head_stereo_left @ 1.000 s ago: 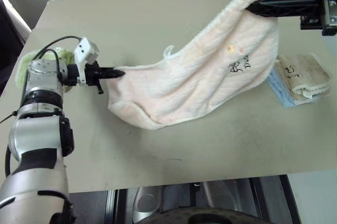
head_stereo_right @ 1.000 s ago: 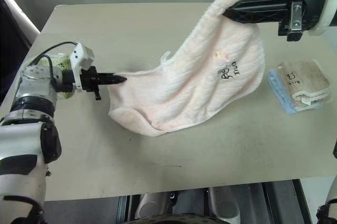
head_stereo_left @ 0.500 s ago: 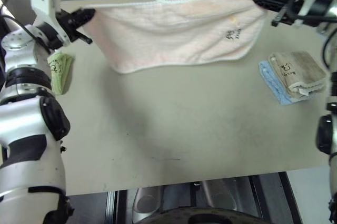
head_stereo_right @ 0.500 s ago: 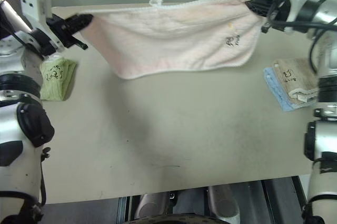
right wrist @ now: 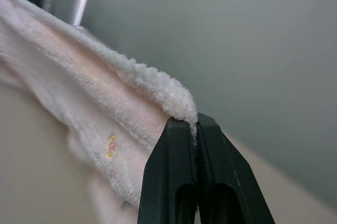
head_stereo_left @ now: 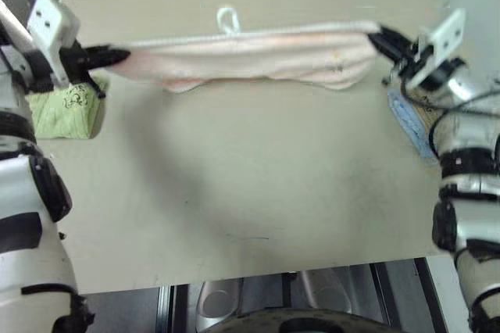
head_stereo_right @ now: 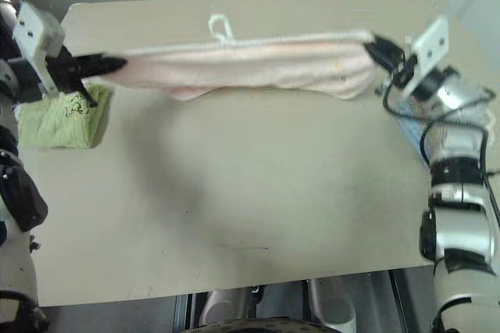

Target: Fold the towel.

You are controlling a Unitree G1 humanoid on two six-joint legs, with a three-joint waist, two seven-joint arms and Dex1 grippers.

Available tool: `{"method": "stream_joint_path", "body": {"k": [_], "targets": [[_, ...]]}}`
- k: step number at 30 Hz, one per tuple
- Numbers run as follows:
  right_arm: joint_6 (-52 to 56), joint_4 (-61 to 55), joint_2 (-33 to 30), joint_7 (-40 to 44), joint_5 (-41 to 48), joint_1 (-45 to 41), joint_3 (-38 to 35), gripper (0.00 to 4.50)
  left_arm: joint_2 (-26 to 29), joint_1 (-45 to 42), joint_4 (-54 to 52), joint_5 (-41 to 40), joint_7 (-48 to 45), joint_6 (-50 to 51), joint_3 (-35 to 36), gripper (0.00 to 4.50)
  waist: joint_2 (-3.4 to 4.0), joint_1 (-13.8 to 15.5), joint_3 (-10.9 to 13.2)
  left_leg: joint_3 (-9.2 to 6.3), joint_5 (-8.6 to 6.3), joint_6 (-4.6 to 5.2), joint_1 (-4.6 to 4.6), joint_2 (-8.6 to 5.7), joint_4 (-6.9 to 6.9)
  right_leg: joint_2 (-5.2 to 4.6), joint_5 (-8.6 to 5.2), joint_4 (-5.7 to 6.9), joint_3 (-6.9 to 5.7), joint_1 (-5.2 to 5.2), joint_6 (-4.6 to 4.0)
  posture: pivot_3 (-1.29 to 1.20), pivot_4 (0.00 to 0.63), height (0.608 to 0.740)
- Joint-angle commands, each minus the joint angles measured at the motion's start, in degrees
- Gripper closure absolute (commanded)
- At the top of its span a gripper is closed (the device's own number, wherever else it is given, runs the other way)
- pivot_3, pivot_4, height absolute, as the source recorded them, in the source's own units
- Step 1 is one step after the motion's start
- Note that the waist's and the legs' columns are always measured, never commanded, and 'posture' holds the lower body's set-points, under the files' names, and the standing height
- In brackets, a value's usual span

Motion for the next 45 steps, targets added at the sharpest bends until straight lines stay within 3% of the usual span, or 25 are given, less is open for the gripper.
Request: {"method": "stream_joint_path", "body": {"k": [1,4,7,11,14,19,24,29,37,42,45], "targets": [[6.2,-14.3,-3.5,2.3,5.8,6.4,-3.7,4.50,2.4,2.4,-3.3,-1.9,-7.1,1.3,0.3,4.47,0.00,0.0,0.0,-0.03,-0.02,0.03,0.02,0.01,0.08,-0.01,0.01,0.04,0.00,0.03,0.01,0.00,0.150,0.703],[10.2,-21.1,-5.2,2.0,7.2,12.9,-4.8,4.50,2.7,5.8,-6.4,-4.1,-13.2,3.9,0.7,4.47,-0.03,0.0,0.0,-0.11,-0.18,0.32,0.15,0.02,0.30,-0.01,0.02,0.09,-0.05,0.25,0.01,0.00,0.150,0.703],[8.9,-20.9,-6.5,0.7,6.2,16.8,-7.5,4.50,3.2,13.4,-14.6,-6.8,-14.7,1.7,0.0,4.47,-0.04,0.0,0.0,-0.13,-0.29,0.50,0.41,0.02,0.49,0.00,0.04,0.08,-0.07,0.57,0.03,0.00,0.150,0.703],[12.8,-27.9,-7.7,0.4,9.2,24.6,-11.1,4.50,6.9,29.4,-36.9,-17.4,-14.9,15.4,0.5,4.47,-0.03,-0.3,0.0,-0.09,-0.40,0.69,1.05,0.01,0.49,0.01,-0.08,0.01,-0.06,1.26,-0.18,0.00,0.150,0.703],[15.4,-34.9,-7.8,0.3,11.8,31.8,-13.4,4.50,11.6,39.3,-47.6,-18.8,-14.7,20.4,1.6,4.47,-0.05,-0.4,0.0,-0.09,-0.42,0.67,1.25,0.02,0.44,0.04,-0.28,0.02,-0.05,1.46,-0.53,0.00,0.150,0.703],[16.1,-42.4,-6.8,0.0,11.0,42.2,-13.5,4.50,15.9,43.9,-54.8,-23.1,-14.1,29.2,2.6,4.47,-0.11,-0.2,-0.1,-0.23,-0.59,0.57,2.29,0.01,0.34,0.06,-0.58,0.04,-0.01,2.39,-0.35,0.00,0.150,0.703],[14.3,-46.6,-6.2,-0.2,8.2,50.4,-12.7,4.50,18.2,49.4,-59.9,-25.7,-14.2,32.8,4.2,4.47,-0.08,-0.3,-0.1,-0.28,-0.78,0.39,2.20,-0.01,0.33,0.07,-0.79,0.04,0.03,2.22,-0.16,0.00,0.150,0.703],[13.6,-49.1,-6.7,0.6,5.7,58.8,-12.4,4.50,20.3,55.5,-63.3,-27.3,-14.9,33.7,5.2,4.47,-0.15,-0.3,-0.1,-0.27,-0.86,0.22,2.12,-0.01,-0.19,0.07,-0.72,0.04,0.04,1.93,-0.87,0.00,0.150,0.703],[18.8,-52.0,-7.1,-2.5,5.7,61.2,-13.0,4.50,17.8,49.0,-57.6,-25.2,-14.6,31.4,-0.8,4.47,-0.16,-0.2,-0.1,-0.31,-0.94,0.08,2.18,0.01,-0.32,0.15,-0.87,0.04,0.05,1.91,-1.00,0.00,0.150,0.703],[18.2,-50.0,-6.8,-2.9,6.3,57.6,-13.6,4.50,16.5,38.5,-49.0,-22.0,-14.9,28.4,-7.3,4.47,-0.20,0.0,-0.2,-0.34,-0.97,0.06,2.15,0.01,-0.31,0.15,-0.89,0.04,0.05,1.90,-0.97,0.00,0.150,0.703],[17.7,-47.5,-6.5,-3.5,5.0,54.3,-12.6,4.50,12.5,30.6,-41.9,-19.3,-14.8,25.0,-9.7,4.47,-0.20,0.3,-0.2,-0.33,-0.97,0.07,2.12,0.01,-0.32,0.15,-0.89,0.03,0.05,1.87,-0.97,0.00,0.150,0.703]]}}
